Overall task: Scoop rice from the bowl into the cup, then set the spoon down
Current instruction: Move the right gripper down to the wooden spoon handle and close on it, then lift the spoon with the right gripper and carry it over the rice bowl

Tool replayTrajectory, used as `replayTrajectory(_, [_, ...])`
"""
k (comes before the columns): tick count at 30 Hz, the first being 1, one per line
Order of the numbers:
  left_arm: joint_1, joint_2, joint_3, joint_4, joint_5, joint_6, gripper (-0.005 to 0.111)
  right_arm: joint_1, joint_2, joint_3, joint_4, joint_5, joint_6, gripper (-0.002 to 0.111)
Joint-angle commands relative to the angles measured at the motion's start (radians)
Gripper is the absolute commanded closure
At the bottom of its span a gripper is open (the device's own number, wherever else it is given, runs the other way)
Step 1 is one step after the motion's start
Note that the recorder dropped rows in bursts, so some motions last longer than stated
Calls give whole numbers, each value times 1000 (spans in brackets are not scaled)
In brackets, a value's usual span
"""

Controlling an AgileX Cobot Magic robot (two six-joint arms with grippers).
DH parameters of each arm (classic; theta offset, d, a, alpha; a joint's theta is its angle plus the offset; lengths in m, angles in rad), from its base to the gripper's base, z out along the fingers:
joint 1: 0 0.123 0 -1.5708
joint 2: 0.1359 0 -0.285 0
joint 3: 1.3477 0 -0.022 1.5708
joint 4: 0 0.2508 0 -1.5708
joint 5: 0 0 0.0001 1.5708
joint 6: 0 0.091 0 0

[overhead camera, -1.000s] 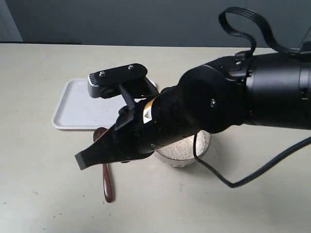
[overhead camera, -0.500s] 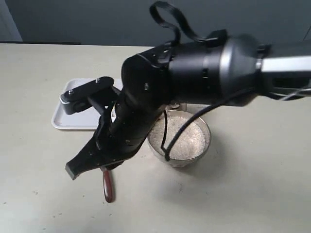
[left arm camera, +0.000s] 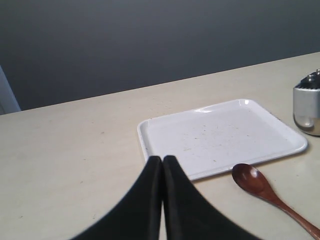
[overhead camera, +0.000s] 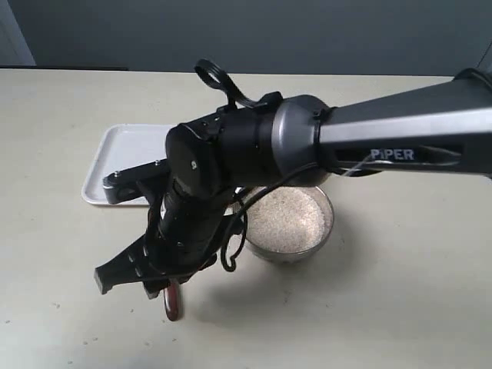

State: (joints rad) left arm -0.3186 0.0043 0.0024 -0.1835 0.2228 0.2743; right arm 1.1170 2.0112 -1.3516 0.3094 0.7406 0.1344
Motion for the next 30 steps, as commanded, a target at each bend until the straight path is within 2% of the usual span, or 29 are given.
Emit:
replayTrajectory(1, [-5, -4, -2, -1, -15, -3, 106, 1, 25, -26, 0, -13, 0, 67])
replayTrajectory(24, [-5, -4, -2, -1, -15, -3, 106, 1, 168, -51, -2, 35, 76, 69])
replayTrajectory(26, [-5, -4, -2, -1, -15, -3, 106, 1, 169, -51, 0, 49, 76, 77])
replayTrajectory(29, [-5, -4, -2, -1, -15, -3, 106, 1, 167, -51, 0, 64, 66, 107])
replayTrajectory(30, [-5, -4, -2, -1, -15, -3, 106, 1, 163, -51, 0, 74, 48, 108])
